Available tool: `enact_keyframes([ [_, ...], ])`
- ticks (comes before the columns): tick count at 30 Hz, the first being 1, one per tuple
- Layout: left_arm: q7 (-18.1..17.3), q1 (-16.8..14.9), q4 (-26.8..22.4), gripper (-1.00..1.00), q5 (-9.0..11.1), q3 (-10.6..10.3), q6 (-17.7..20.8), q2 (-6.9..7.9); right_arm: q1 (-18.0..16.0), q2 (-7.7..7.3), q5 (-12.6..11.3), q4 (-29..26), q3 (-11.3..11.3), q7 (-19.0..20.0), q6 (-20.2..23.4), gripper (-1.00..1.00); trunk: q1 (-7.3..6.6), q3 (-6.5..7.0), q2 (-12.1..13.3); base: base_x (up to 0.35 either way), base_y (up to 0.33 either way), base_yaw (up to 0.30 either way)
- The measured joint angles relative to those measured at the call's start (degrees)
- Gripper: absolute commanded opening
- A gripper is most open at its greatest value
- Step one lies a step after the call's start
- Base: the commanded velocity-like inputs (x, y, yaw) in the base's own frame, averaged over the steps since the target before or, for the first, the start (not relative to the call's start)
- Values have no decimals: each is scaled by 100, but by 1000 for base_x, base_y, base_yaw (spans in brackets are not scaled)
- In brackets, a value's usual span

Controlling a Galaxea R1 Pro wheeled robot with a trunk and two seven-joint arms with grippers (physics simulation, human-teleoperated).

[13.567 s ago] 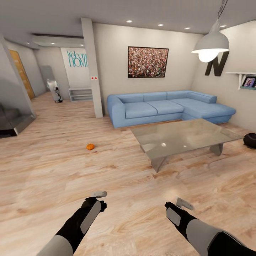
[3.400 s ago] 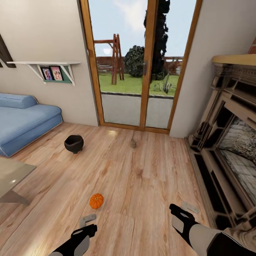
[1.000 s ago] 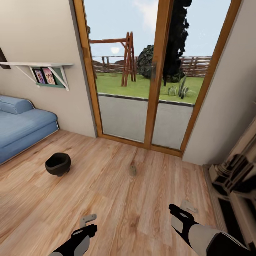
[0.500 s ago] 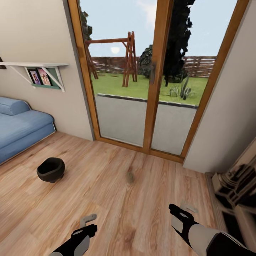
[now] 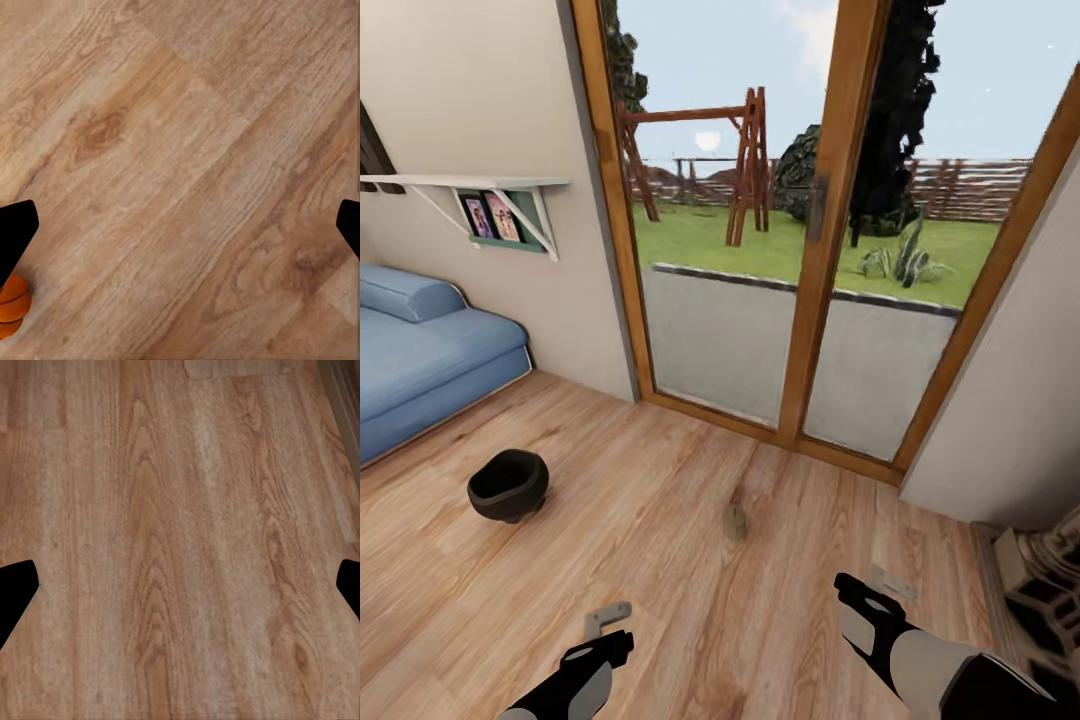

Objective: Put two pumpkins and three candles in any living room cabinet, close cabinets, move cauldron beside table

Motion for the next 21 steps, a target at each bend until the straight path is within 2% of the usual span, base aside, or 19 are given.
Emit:
enact_keyframes([
  [9, 0, 0, 0, 100, 0, -2, 0, 0, 0, 0, 0, 0, 0, -1, 0, 100, 0, 0, 0, 294, -29, 58],
  [21, 0, 0, 0, 100, 0, -4, 0, 0, 0, 0, 0, 0, 0, -3, 0, 100, 0, 0, 0, 294, -44, 5],
])
